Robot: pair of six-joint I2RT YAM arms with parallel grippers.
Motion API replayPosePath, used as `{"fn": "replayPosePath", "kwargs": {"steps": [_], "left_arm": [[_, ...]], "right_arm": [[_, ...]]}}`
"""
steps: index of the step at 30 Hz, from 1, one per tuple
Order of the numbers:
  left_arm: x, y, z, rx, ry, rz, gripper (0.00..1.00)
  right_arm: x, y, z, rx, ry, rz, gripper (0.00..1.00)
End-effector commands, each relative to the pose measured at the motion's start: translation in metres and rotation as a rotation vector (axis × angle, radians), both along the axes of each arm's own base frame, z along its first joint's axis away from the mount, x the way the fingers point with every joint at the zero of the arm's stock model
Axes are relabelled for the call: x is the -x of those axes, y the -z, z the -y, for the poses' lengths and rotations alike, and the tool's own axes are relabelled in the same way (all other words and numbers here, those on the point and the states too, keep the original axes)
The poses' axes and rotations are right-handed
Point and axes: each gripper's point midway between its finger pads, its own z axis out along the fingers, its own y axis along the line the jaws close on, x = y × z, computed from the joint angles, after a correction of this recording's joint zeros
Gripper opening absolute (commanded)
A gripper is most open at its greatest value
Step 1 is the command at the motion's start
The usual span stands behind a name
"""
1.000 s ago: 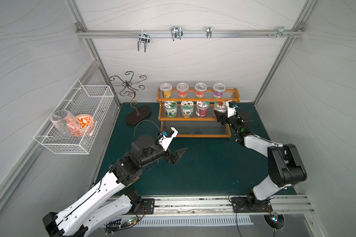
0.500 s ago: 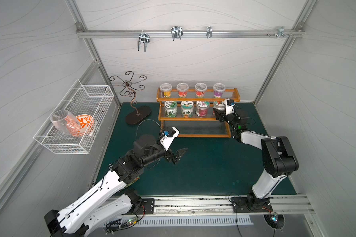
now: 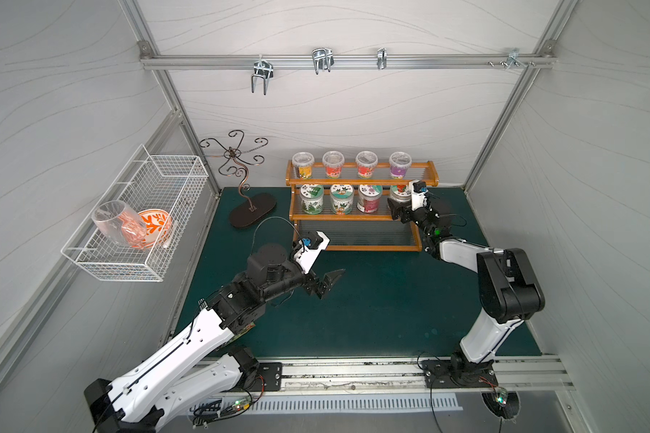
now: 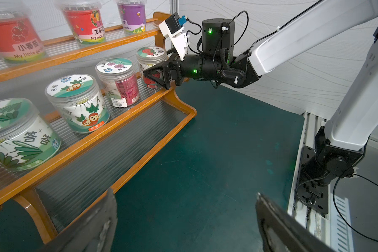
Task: Place the seed container on the shelf
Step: Place the seed jar on the shelf, then reset both arms
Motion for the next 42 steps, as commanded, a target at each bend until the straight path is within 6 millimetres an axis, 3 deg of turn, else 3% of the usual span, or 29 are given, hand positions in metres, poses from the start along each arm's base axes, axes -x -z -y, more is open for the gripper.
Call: {"fn": "replayPosePath", "kwargs": {"steps": [1,12,16,22,27,32,38,42], "left_arm": [[-0.002,-0.024,0.003,0.056,0.005,0.055,0.99],[-0.011,-0.026,-0.002,0.080,-0.060,0.052,1.00],[-0.029,-0.027,-0.013,0.080,-0.180,0.069,0.99],[-0.063,-0.020,-0.048,0.087,-0.442,0.139,0.99],[-0.097,0.004,-0.108,0.104,-0.730,0.127,0.99],[-0.113,0.043,-0.175,0.110,-0.997,0.138,0.99],[-0.111,0.090,-0.249,0.071,-1.307,0.081,0.99],[-0.111,0.108,-0.274,0.000,-1.411,0.088,0.99]], "right_arm": [[0.011,-0.021,0.004,0.009,-0.004,0.031,0.99],[0.055,-0.029,0.017,0.011,0.020,-0.041,0.99],[0.084,-0.032,0.025,0.017,0.033,-0.100,0.99],[0.127,-0.026,0.053,0.033,0.137,-0.193,0.99],[0.154,-0.006,0.084,0.027,0.248,-0.241,0.99],[0.168,0.020,0.120,-0.004,0.397,-0.236,0.99],[0.163,0.051,0.147,-0.011,0.507,-0.279,0.99],[0.151,0.072,0.154,-0.024,0.516,-0.289,0.99]]}}
